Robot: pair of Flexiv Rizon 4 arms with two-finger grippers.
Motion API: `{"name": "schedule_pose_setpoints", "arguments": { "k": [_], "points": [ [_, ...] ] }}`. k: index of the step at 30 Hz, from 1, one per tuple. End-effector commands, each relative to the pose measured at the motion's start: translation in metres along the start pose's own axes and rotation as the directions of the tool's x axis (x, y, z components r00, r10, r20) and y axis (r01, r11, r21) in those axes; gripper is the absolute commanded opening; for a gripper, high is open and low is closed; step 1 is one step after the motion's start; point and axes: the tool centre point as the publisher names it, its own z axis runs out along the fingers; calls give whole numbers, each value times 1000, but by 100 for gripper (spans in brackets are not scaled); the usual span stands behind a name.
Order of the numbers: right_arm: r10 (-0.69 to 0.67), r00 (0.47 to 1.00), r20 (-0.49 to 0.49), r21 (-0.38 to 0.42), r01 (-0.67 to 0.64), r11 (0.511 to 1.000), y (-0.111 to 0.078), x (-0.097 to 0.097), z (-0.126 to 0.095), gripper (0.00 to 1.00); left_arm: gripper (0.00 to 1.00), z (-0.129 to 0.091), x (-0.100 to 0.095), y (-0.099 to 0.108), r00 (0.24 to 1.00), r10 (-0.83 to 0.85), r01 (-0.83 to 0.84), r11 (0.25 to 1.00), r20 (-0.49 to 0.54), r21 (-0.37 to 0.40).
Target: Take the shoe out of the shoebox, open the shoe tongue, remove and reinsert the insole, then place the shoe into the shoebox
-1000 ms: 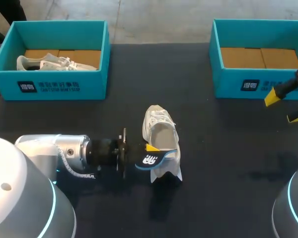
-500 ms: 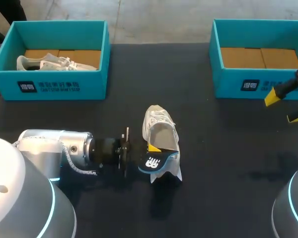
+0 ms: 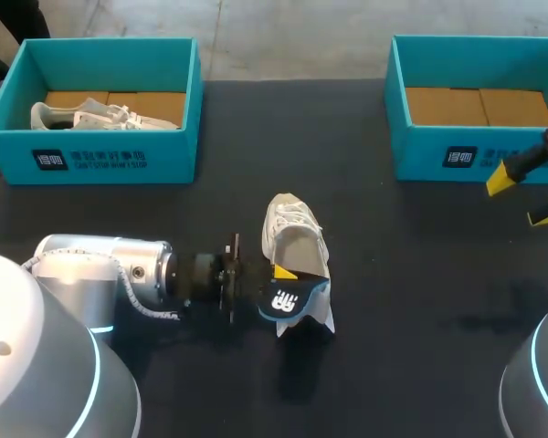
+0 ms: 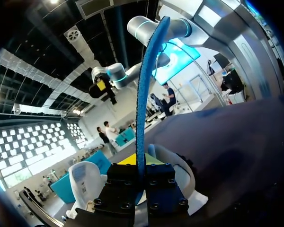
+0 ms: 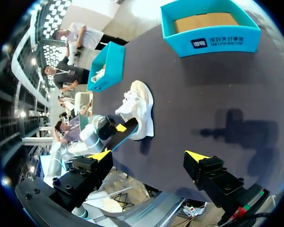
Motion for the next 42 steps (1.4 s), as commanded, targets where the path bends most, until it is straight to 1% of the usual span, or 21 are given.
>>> {"name": "schedule_pose_setpoints", "arguments": {
  "k": [1, 8, 23, 35, 42],
  "points": [
    [1, 1000, 2, -1, -1, 1000, 0, 0, 0, 100, 0, 3, -1, 6, 1000, 2, -2, 1000, -5, -5],
    [1, 1000, 2, -1, -1, 1000, 0, 0, 0, 100, 0, 2, -5, 15, 1000, 17, -17, 1000, -2, -26],
    [1, 1000, 2, -1, -1, 1000, 0, 0, 0, 100, 0, 7, -11, 36, 998, 48, -51, 994, -34, -94],
    [1, 1000, 2, -1, -1, 1000, 0, 0, 0, 100, 0, 3, -14, 38, 994, 99, -106, 982, -52, -155],
    [1, 1000, 2, -1, -1, 1000, 0, 0, 0, 100, 0, 5, -11, 36, 995, 89, -95, 986, -54, -135]
  ]
}}
